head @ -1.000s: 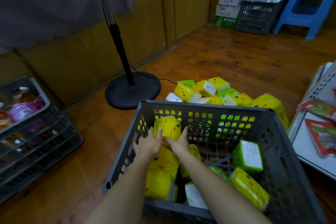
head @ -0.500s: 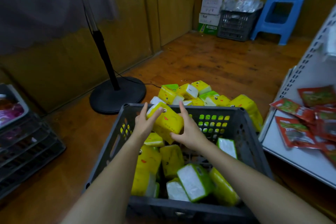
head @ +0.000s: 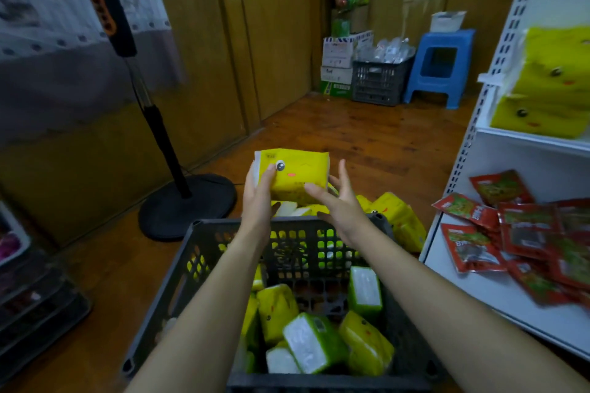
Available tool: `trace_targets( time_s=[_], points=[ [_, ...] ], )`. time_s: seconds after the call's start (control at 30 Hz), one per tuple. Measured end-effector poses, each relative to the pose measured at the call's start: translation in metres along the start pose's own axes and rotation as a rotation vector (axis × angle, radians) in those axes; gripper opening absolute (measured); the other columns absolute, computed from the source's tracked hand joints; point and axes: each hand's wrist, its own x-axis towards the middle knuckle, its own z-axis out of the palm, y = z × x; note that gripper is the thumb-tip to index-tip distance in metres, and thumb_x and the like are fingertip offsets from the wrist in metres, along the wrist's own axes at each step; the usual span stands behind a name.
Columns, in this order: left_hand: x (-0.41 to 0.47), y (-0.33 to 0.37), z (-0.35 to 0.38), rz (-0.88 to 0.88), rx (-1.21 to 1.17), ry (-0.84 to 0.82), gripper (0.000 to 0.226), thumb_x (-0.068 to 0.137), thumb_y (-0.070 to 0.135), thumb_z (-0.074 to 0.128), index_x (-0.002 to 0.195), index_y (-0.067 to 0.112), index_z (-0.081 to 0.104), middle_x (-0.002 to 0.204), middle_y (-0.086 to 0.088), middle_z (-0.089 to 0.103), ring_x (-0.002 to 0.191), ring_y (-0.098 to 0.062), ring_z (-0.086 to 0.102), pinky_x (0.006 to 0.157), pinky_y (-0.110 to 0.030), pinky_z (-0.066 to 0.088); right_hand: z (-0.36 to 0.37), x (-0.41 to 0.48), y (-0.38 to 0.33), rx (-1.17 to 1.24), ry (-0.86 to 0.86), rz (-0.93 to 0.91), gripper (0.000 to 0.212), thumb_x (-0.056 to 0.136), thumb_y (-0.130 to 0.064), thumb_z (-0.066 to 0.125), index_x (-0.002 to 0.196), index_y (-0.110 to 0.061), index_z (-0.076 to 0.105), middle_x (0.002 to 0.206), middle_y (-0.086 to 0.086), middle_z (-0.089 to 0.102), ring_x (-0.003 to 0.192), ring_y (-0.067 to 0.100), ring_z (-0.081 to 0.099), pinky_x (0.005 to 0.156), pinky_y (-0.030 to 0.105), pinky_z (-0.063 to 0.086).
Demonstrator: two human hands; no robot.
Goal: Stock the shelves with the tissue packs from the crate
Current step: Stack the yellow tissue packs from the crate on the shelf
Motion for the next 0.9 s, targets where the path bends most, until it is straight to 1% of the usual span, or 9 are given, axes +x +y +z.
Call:
trace_targets(
  time_s=[0.07,0.2,0.27,0.33,0.4,0.5,0.6,0.8,0.9],
  points=[
    [-0.006,0.009,0.021,0.063,0.025,-0.032,0.064,0.085,0.052,0.056,0.142,0.036,0.032,0.142,0.001,0.044,0.126,-0.021,0.047,0.1,-0.047,0.042,-0.009,-0.001,-0.021,0.163,0.036,-0.012,0.091,0.084,-0.027,0.064,0.146,-0.039,-0.001,0.139,-0.008,0.035,0.111,0.013,0.051,0.09,0.043,0.046],
    [-0.018,0.038,0.06,0.189,0.05,-0.19,0.08,0.073,0.051,0.064,0.143,0.037,0.029,0.148,0.001,0.037,0.13,-0.022,0.044,0.104,-0.049,0.04,-0.045,-0.002,-0.071,0.114,0.125,-0.198,0.089,0.084,-0.019,0.065,0.147,-0.038,0.005,0.138,-0.002,0.041,0.122,0.018,0.049,0.101,0.046,0.044],
    [-0.024,0.057,0.084,0.276,0.068,-0.236,0.069,0.088,0.036,0.06,0.146,0.033,0.023,0.15,0.0,0.034,0.129,-0.018,0.044,0.103,-0.04,0.043,-0.065,-0.008,-0.098,0.024,0.115,-0.287,0.087,0.084,-0.014,0.066,0.147,-0.037,0.01,0.137,-0.005,0.036,0.124,0.01,0.043,0.099,0.035,0.047],
    [-0.03,0.076,0.11,0.361,0.071,-0.286,0.061,0.094,0.028,0.053,0.147,0.03,0.021,0.148,-0.001,0.035,0.126,-0.016,0.046,0.098,-0.033,0.046,-0.083,-0.015,-0.125,-0.044,0.119,-0.372,0.081,0.085,-0.011,0.064,0.147,-0.033,0.015,0.131,-0.012,0.031,0.119,-0.002,0.033,0.083,0.011,0.047],
    [-0.036,0.094,0.137,0.444,0.095,-0.325,0.058,0.095,0.028,0.053,0.146,0.029,0.024,0.144,-0.001,0.039,0.123,-0.013,0.05,0.099,-0.035,0.047,-0.103,-0.022,-0.15,-0.077,0.129,-0.443,0.073,0.087,-0.01,0.061,0.146,-0.03,0.022,0.136,-0.015,0.031,0.118,-0.003,0.032,0.077,0.005,0.044],
    [-0.052,0.113,0.18,0.548,0.098,-0.407,0.049,0.096,0.018,0.049,0.142,0.021,0.031,0.122,0.005,0.052,0.097,0.003,0.061,0.078,-0.02,0.053,-0.14,-0.033,-0.182,-0.079,0.13,-0.514,0.058,0.085,-0.009,0.065,0.133,-0.033,0.042,0.143,0.001,0.04,0.126,0.018,0.044,0.089,0.026,0.05],
    [-0.063,0.12,0.226,0.563,0.085,-0.546,0.047,0.095,0.016,0.05,0.138,0.024,0.033,0.125,-0.007,0.055,0.097,-0.008,0.064,0.074,-0.022,0.054,-0.181,-0.05,-0.206,-0.096,0.183,-0.557,0.05,0.069,-0.019,0.075,0.11,-0.037,0.054,0.12,0.009,0.056,0.108,0.027,0.057,0.088,0.046,0.052],
    [-0.095,0.118,0.324,0.602,0.138,-0.682,0.04,0.096,0.015,0.049,0.133,0.024,0.035,0.118,-0.005,0.058,0.095,-0.004,0.065,0.073,-0.021,0.054,-0.27,-0.085,-0.237,-0.124,0.383,-0.636,0.048,0.066,-0.011,0.08,0.101,-0.031,0.053,0.098,0.002,0.059,0.088,0.016,0.061,0.084,0.051,0.053],
    [-0.105,0.108,0.37,0.628,0.208,-0.716,0.041,0.095,0.026,0.053,0.132,0.029,0.037,0.12,-0.009,0.061,0.104,-0.017,0.064,0.084,-0.036,0.055,-0.313,-0.096,-0.243,-0.182,0.496,-0.629,0.064,0.046,-0.046,0.089,0.101,-0.045,0.058,0.122,0.014,0.051,0.109,0.026,0.057,0.083,0.05,0.054]
  ],
)
